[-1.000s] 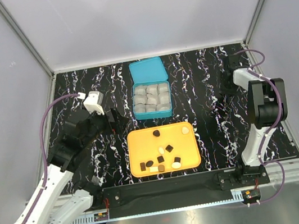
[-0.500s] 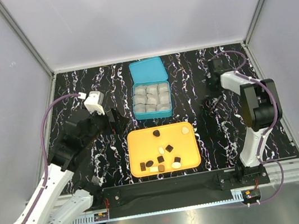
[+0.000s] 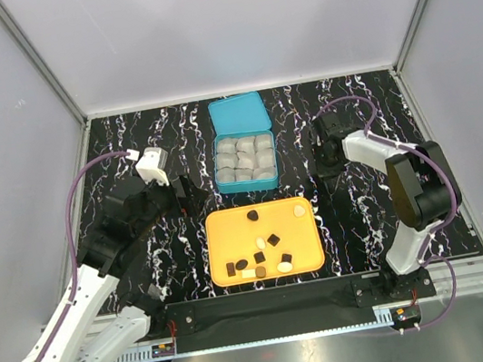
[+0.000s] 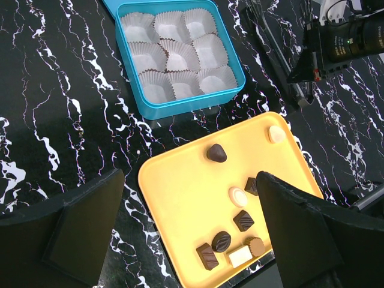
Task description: Pack the chocolate
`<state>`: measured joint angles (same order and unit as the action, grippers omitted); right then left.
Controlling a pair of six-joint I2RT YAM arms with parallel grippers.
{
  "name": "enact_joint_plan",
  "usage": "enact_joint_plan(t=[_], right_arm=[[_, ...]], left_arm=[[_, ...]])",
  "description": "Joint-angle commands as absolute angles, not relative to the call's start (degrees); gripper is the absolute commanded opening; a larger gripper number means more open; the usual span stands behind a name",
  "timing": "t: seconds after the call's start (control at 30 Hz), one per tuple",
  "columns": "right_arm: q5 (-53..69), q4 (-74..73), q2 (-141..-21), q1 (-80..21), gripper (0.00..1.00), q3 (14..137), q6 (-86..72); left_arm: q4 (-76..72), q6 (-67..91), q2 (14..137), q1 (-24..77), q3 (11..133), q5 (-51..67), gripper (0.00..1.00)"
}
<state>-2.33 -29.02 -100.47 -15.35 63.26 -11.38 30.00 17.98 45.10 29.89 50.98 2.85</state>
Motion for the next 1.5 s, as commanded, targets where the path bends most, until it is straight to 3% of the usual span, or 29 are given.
enact_joint_plan(t=[0.0, 0.23, 0.37, 0.6, 0.83, 1.47], right_arm=[[-3.8, -30.1, -97.6, -15.3, 0.10, 62.8, -12.7], [-5.6, -32.3, -95.5, -15.3, 0.42, 65.3, -15.0], [-11.7, -36.1, -94.9, -15.3, 0.99, 67.7, -24.0], [-15.0, -36.9, -96.8, -15.2, 1.00, 68.0, -35.6], [-19.6, -34.8, -97.6, -15.1, 1.00, 68.0, -32.4], [-15.3, -26.7, -99.8, -13.6, 1.00, 63.5, -25.9]], left_arm=[[27.8, 17.6, 44.8, 29.7, 51.2, 3.3, 0.99], [27.9, 17.6, 44.6, 29.7, 51.2, 3.3, 0.99], [27.7, 17.6, 44.5, 29.7, 51.2, 3.5, 0.99], [27.7, 17.5, 44.3, 29.7, 51.2, 3.8, 0.99], [27.9, 17.3, 43.5, 29.7, 51.0, 3.4, 0.99], [27.5, 17.1, 44.0, 29.7, 50.8, 3.4, 0.99]])
